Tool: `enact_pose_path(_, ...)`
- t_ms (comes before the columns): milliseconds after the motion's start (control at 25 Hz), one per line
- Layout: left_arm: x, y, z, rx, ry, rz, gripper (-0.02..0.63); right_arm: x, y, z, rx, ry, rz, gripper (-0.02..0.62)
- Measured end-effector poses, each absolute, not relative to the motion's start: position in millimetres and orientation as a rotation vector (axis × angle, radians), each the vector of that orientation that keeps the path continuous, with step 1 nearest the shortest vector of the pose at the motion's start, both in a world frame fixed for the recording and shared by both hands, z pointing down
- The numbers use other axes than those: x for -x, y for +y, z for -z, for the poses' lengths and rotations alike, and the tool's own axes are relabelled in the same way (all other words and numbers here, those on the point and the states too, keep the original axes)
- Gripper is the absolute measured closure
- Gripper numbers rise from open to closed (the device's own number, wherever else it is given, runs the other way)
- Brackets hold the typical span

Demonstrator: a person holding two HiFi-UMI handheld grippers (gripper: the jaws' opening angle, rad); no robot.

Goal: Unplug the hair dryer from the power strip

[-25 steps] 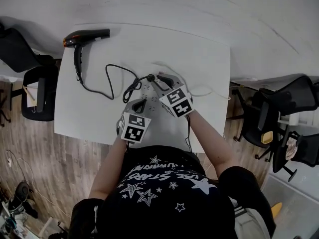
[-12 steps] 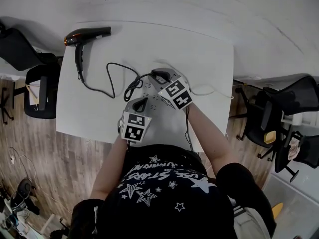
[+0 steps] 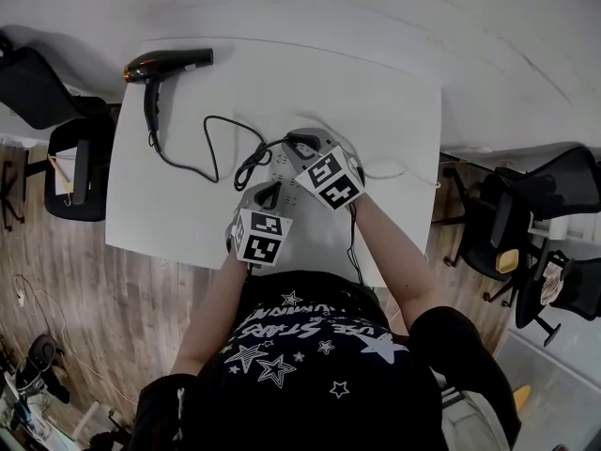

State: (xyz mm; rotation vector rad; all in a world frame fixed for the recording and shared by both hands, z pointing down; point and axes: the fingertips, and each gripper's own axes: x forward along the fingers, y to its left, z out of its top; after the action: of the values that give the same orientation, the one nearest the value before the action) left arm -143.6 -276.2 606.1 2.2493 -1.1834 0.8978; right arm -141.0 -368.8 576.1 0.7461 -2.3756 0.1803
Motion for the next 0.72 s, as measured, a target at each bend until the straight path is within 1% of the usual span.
enact_pose_path(240, 142.5, -276.2, -606.2, -2.261, -1.185, -0.914, 0.598, 138.7, -373.2, -579.3, -0.695, -2.393, -0.229, 0.535)
enact_pose_path(480, 143.0, -275.0, -606.2, -2.266, -1.171, -0.905, 0.598, 136.6, -376.4, -578.0, -0.705, -2.437, -0.366, 0.535)
enact_pose_path(560, 143.7, -275.1, -606.4, -2.259, -1.173, -0.905, 0.598, 137.8, -374.9, -577.7, -0.709, -2.428, -0.345, 0.535)
enact_pose_path(720, 142.4, -276.6, -607.4, -2.265, -1.162, -0.963, 0.598, 142.7, -369.0, -576.3, -0.678, -2.37, -0.203, 0.537)
